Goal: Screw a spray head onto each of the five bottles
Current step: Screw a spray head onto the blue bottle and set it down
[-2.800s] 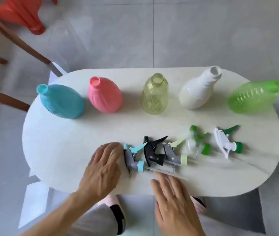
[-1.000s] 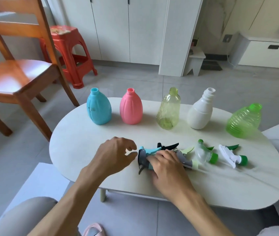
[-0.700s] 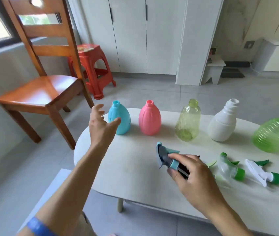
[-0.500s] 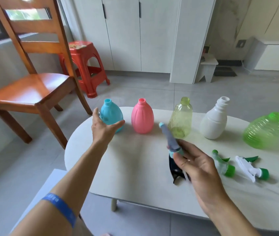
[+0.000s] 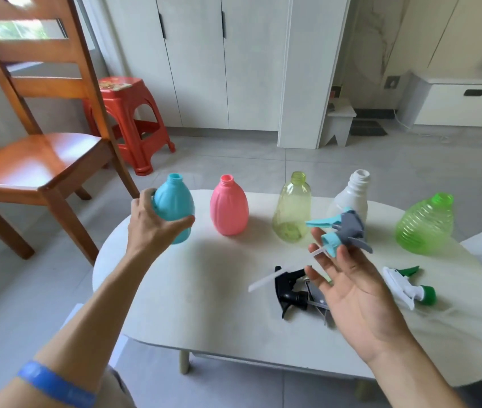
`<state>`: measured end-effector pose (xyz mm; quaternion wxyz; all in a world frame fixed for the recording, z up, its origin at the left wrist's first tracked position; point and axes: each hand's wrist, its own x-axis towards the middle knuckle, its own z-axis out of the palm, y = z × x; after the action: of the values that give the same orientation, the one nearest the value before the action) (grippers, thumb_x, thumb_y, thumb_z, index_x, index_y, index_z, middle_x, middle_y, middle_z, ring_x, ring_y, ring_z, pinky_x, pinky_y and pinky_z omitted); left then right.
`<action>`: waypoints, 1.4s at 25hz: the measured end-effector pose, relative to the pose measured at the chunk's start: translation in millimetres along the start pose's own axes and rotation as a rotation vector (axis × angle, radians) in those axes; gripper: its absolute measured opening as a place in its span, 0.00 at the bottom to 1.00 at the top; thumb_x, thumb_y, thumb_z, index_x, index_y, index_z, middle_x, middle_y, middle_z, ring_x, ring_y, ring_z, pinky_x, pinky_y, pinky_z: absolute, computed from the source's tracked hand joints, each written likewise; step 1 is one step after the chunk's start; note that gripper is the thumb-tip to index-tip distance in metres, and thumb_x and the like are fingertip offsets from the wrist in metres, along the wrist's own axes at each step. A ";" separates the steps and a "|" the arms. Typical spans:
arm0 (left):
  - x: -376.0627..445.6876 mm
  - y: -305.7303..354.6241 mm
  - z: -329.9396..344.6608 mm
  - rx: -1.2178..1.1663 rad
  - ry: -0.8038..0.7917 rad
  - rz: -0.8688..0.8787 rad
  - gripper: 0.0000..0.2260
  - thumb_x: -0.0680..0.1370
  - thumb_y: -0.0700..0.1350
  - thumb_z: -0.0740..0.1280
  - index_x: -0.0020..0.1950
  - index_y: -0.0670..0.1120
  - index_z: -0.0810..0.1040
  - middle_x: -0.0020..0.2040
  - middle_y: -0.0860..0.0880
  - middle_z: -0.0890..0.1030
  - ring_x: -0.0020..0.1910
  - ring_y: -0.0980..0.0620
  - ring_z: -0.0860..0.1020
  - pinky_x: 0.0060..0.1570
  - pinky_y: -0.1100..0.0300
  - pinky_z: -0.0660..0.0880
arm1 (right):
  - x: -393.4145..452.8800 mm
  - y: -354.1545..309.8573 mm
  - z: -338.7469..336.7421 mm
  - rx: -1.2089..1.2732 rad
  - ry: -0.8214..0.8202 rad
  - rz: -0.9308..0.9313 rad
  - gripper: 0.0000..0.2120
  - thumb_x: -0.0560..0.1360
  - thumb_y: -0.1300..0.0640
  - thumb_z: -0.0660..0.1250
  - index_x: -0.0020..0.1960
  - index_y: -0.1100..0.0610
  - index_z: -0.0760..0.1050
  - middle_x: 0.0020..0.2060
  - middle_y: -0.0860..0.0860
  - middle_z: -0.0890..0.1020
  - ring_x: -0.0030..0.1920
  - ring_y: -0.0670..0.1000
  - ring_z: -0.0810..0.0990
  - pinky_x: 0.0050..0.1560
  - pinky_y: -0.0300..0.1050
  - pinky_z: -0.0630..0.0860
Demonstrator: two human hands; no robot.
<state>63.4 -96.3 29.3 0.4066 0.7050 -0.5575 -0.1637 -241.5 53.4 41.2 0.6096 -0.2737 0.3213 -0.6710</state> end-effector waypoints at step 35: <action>-153.3 67.6 -0.3 0.096 -0.280 0.558 0.39 0.58 0.59 0.76 0.67 0.55 0.69 0.58 0.58 0.78 0.52 0.49 0.76 0.49 0.50 0.74 | -1.4 22.8 15.6 -0.294 -0.092 -0.150 0.22 0.70 0.49 0.72 0.63 0.51 0.78 0.64 0.57 0.82 0.67 0.56 0.77 0.69 0.61 0.69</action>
<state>-30.4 41.5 46.5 0.3213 0.5140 -0.7870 -0.1148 -214.9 52.1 33.9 0.5253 -0.4137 0.3663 -0.6472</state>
